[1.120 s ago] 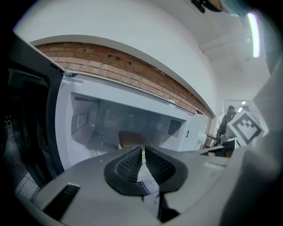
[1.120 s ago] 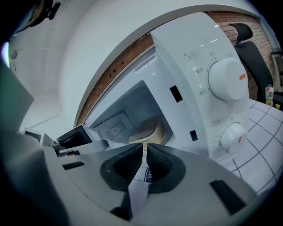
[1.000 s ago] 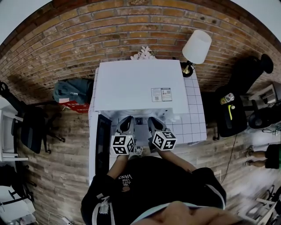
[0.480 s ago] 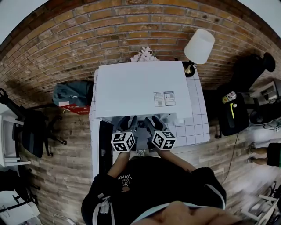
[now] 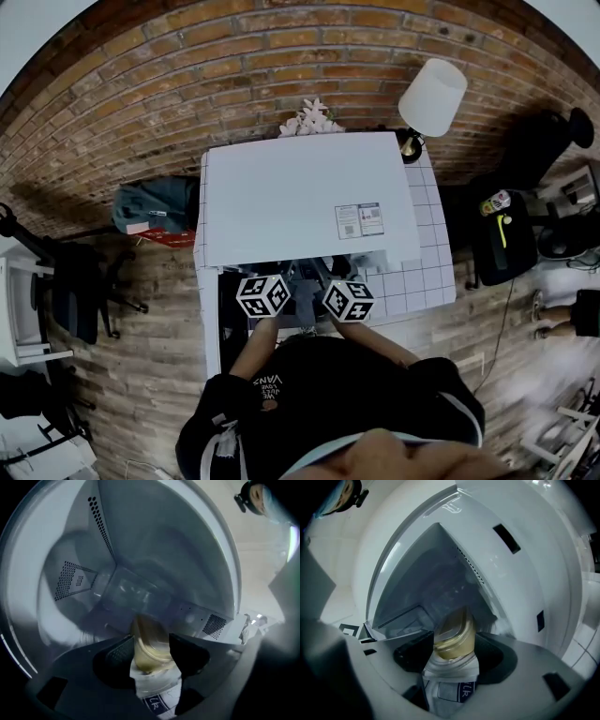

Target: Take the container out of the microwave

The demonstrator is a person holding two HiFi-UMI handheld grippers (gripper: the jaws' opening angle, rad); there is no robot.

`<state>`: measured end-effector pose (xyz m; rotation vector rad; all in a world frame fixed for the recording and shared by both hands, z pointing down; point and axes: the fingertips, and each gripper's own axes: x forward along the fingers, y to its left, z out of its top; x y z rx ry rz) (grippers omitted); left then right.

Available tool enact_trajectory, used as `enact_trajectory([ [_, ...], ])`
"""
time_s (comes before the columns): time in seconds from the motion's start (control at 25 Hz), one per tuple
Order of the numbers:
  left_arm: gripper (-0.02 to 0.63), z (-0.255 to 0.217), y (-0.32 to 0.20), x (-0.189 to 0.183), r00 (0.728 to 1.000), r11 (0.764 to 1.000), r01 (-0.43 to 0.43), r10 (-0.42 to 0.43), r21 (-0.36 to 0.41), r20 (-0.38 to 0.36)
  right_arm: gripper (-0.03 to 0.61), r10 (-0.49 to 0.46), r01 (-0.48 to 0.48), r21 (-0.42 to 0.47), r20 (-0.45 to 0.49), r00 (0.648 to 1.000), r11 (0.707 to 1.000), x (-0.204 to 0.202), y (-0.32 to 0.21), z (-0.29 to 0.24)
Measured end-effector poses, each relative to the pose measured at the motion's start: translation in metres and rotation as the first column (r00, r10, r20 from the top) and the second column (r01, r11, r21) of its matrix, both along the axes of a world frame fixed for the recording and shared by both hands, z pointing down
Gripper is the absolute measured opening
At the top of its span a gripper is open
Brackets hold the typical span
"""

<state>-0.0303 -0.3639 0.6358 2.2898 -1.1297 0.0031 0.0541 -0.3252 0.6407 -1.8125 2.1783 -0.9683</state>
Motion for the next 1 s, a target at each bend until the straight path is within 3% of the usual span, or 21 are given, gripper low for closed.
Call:
enact_trajectory([
  [0.36, 0.225, 0.006, -0.012, 0.006, 0.999, 0.999, -0.037, 0.036, -0.028, -0.032, 0.247, 0.077, -0.076, -0.017, 0.057, 0.995, 0.997, 0.005, -0.019, 0.004],
  [1.0, 0.222, 0.007, -0.009, 0.008, 0.998, 0.998, -0.06, 0.061, -0.033, 0.02, 0.245, 0.058, -0.058, -0.057, 0.011, 0.998, 0.997, 0.0, -0.025, 0.007],
])
